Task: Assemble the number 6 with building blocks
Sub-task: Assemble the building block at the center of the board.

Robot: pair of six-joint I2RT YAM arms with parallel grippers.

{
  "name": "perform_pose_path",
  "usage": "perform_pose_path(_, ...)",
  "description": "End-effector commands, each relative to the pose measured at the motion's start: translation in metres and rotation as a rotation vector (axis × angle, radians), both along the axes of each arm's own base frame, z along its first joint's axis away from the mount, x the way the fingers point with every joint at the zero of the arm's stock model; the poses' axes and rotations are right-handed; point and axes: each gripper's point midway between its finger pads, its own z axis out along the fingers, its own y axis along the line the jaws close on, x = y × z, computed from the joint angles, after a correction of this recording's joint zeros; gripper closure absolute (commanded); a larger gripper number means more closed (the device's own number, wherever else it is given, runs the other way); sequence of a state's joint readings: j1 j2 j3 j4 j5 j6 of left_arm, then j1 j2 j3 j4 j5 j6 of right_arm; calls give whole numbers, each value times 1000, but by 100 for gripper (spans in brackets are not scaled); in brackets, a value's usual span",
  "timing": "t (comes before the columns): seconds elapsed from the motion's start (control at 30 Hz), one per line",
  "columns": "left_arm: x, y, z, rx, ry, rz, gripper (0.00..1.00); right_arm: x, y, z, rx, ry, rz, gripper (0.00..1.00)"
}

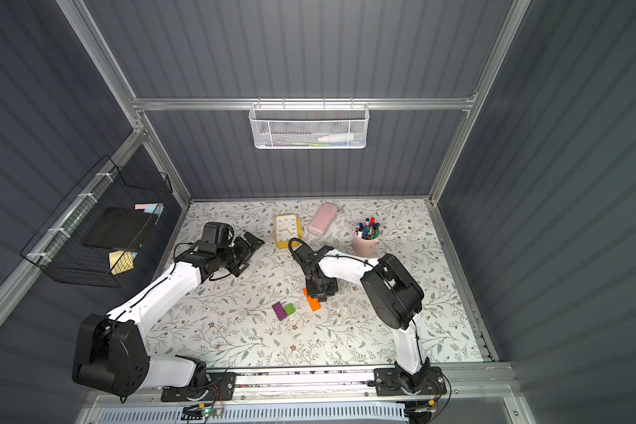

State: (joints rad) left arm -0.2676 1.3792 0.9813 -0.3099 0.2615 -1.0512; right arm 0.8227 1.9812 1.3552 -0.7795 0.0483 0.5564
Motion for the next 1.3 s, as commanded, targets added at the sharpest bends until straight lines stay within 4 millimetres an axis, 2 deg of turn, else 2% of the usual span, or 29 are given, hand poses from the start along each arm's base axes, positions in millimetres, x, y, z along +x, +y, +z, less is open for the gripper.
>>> perform_pose_path(0.0, -5, 4, 7, 6, -11, 20, 1, 1, 2, -2, -13, 6, 19, 62)
perform_pose_path(0.5, -5, 6, 7, 10, -11, 29, 1, 10, 11, -5, -11, -1, 29, 62)
perform_pose_path(0.83, -5, 6, 8, 13, -11, 30, 1, 8, 7, -14, -34, 11, 23, 62)
perform_pose_path(1.27, -4, 6, 9, 12, -14, 29, 1, 10, 5, -16, -46, 5, 3, 61)
